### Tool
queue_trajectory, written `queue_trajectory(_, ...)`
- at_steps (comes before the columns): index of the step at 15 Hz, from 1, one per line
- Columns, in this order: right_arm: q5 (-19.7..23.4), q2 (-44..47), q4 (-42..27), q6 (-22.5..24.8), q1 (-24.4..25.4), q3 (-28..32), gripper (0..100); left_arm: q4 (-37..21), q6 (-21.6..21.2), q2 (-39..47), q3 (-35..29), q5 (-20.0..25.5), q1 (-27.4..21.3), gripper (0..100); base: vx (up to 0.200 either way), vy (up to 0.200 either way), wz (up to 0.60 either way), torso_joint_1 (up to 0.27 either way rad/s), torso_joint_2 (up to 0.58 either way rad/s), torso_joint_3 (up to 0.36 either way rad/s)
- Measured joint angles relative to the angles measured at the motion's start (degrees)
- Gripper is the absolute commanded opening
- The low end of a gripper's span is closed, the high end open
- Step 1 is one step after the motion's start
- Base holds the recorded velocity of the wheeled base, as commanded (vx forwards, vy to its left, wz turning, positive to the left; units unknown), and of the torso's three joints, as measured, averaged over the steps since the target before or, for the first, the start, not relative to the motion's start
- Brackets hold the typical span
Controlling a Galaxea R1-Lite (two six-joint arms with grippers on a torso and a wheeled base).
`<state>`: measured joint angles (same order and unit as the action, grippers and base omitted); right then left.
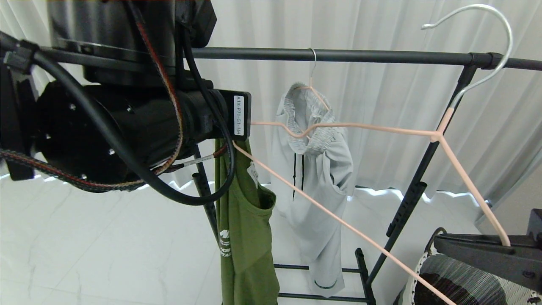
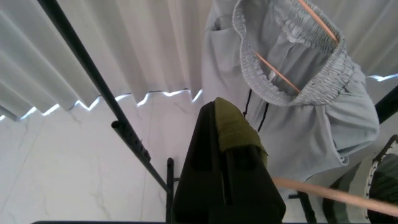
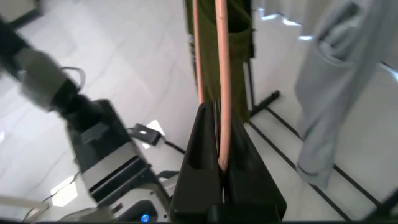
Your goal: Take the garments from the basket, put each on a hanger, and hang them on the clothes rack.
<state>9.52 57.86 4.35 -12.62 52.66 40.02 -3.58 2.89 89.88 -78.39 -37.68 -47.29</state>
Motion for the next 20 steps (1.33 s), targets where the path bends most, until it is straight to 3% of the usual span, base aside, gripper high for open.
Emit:
queue_trajectory(3, -4.99, -0.01, 0.11, -2.38, -0.18, -0.78, 0, 0.00, -0.10, 0.24, 0.17, -0.09, 0.05, 0, 0.000, 0.000, 0.00, 0.000, 0.00, 0.000)
queue_trajectory(8, -6.51, 0.40, 1.44, -2.57, -0.57, -1.00, 0, 0.00, -0.24, 0.85, 0.09, -0.30, -0.17, 0, 0.000, 0.000, 0.00, 0.000, 0.00, 0.000)
queue_trajectory(12, -8.19, 1.18, 1.56, -2.66, -1.07, -1.00, 0, -0.02, -0.18, 0.88, -0.37, -3.40, -0.20, 0, 0.000, 0.000, 0.00, 0.000, 0.00, 0.000)
queue_trajectory(20, -11.11, 4.68, 7.24, -2.51, -1.89, -0.78, 0, 0.04, -0.10, -0.22, 0.61, -5.36, -2.51, 0, 0.000, 0.000, 0.00, 0.000, 0.00, 0.000)
